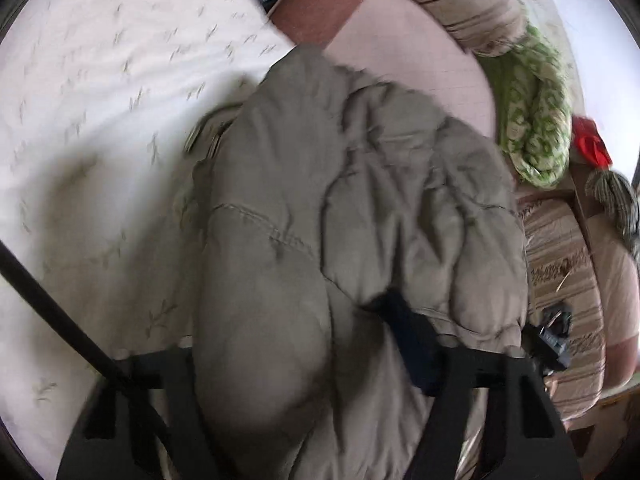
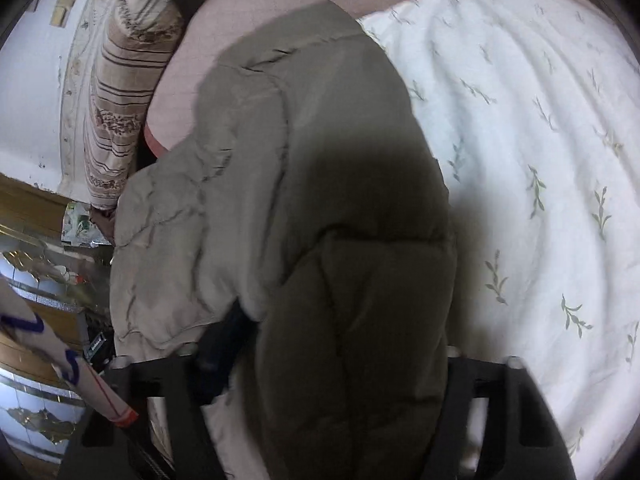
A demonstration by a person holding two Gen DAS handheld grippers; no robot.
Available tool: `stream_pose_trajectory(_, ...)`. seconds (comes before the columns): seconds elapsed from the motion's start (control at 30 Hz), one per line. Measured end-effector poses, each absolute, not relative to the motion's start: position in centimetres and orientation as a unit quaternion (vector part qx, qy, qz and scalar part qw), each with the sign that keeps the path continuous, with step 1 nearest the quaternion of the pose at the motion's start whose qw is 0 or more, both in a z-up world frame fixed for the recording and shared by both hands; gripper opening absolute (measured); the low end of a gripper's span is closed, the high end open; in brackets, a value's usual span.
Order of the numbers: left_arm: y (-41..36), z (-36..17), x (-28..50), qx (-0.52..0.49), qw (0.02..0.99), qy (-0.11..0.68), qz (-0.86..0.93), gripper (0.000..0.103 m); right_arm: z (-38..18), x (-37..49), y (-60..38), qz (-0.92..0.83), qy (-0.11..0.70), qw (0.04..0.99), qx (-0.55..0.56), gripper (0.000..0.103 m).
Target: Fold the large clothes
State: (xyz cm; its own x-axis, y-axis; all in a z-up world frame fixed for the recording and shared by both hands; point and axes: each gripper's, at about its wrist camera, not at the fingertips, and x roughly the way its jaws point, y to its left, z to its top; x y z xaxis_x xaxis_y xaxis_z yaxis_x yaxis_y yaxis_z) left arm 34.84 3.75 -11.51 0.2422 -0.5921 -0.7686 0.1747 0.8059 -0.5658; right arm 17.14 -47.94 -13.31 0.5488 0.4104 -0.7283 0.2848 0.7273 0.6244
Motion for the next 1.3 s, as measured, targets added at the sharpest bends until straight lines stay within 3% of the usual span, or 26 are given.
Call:
stream_pose_trajectory(0.1,3.7,-8.6,35.3,-0.172,0.779,0.547,-0.254,0.044,-10.3,16.9,-47.8,0.054,0.446,0.815,0.365,0.044)
stream_pose_trajectory(0.3,3.0,-7.1,38.3,-0.137,0.805,0.533,-0.222,0.043,-7.1,18.4,-47.6,0.068,0.408,0.837,0.358,0.043)
stream_pose_trajectory(0.37,2.5,-9.1,39.0,-0.116,0.804,0.547,-0.200,0.046,-8.6,19.5,-47.6,0.051,0.420,0.834,0.355,0.043)
stream_pose_trajectory(0.43,2.1,-11.0,39.1,-0.108,0.802,0.557,-0.185,0.057,-10.8,20.3,-47.7,0.031,0.435,0.829,0.349,0.045)
stream_pose_trajectory(0.6,3.4,-10.6,37.9,-0.132,0.810,0.546,-0.167,0.061,-13.9,20.5,-49.5,0.008,0.432,0.806,0.404,0.069)
stream_pose_trajectory(0.8,5.3,-3.6,32.6,-0.075,0.865,0.479,-0.128,0.061,-7.4,18.4,-48.5,-0.073,0.416,0.854,0.303,0.072)
stream_pose_trajectory(1.0,7.3,2.3,23.8,-0.002,0.923,0.386,0.001,0.079,-0.5,15.4,-44.5,-0.134,0.382,0.897,0.179,0.073)
stream_pose_trajectory(1.1,7.2,3.4,19.6,0.023,0.937,0.345,0.045,0.084,0.3,16.0,-40.6,-0.088,0.389,0.902,0.167,0.068)
stream_pose_trajectory(1.3,6.7,3.5,14.6,0.013,0.941,0.329,0.072,0.085,-2.0,22.5,-28.8,0.003,0.416,0.902,0.119,0.067)
